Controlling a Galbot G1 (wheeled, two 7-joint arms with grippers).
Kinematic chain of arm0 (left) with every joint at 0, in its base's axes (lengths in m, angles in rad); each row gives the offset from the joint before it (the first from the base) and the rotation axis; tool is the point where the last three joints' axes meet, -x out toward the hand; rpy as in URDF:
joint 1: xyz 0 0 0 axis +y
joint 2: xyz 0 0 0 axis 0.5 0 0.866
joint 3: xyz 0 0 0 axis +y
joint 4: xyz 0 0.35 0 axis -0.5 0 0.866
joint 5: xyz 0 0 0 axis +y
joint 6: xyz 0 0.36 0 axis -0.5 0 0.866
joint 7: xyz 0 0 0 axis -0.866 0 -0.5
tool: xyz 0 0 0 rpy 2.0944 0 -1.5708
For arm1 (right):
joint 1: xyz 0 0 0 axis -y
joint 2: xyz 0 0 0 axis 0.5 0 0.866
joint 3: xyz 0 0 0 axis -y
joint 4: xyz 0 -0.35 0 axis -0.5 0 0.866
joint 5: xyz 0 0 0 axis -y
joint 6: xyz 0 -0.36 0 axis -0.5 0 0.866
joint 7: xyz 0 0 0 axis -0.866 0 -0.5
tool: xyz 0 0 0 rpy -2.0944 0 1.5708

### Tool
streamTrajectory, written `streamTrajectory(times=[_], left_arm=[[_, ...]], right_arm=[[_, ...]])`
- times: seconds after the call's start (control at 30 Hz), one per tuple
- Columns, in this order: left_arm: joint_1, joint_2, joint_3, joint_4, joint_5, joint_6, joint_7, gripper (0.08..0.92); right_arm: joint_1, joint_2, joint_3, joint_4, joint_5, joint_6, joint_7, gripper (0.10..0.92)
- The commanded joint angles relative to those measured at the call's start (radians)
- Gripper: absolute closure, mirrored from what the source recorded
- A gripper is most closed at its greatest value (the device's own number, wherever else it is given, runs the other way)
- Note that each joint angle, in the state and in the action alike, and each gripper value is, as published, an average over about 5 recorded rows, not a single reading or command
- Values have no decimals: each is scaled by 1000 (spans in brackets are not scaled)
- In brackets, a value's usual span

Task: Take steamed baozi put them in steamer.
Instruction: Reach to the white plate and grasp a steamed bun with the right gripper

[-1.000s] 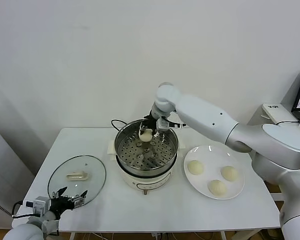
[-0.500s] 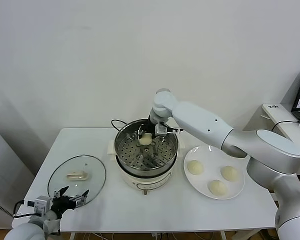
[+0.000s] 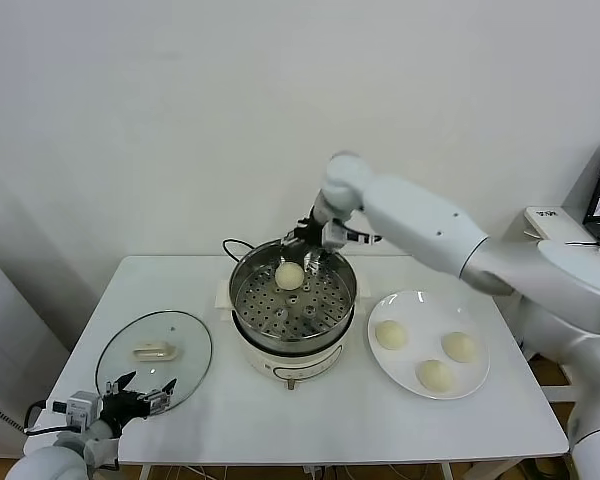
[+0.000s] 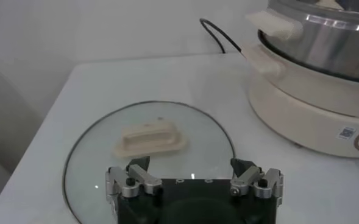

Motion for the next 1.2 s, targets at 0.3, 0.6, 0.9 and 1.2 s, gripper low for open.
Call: streamTrajectory(times=[0.3,0.6,0.9,1.2], left_arm=[[-4,8,-1,-7,-15,5,0,177],[-4,6,-4,-9,-17,5,0,177],[-2,3,-4,-12,-17,6,0,177],[0,0,-4,-13,-17,6,0,177]], right_arm=[[175,-276,-370,-18,786,-623,-193,203],[87,-308,-370,-23,836,-692,-192,203],[-23,-295,-346,-46,820,-711,-191,203],[-113,-256,-306,-108,771,-710,-183,203]])
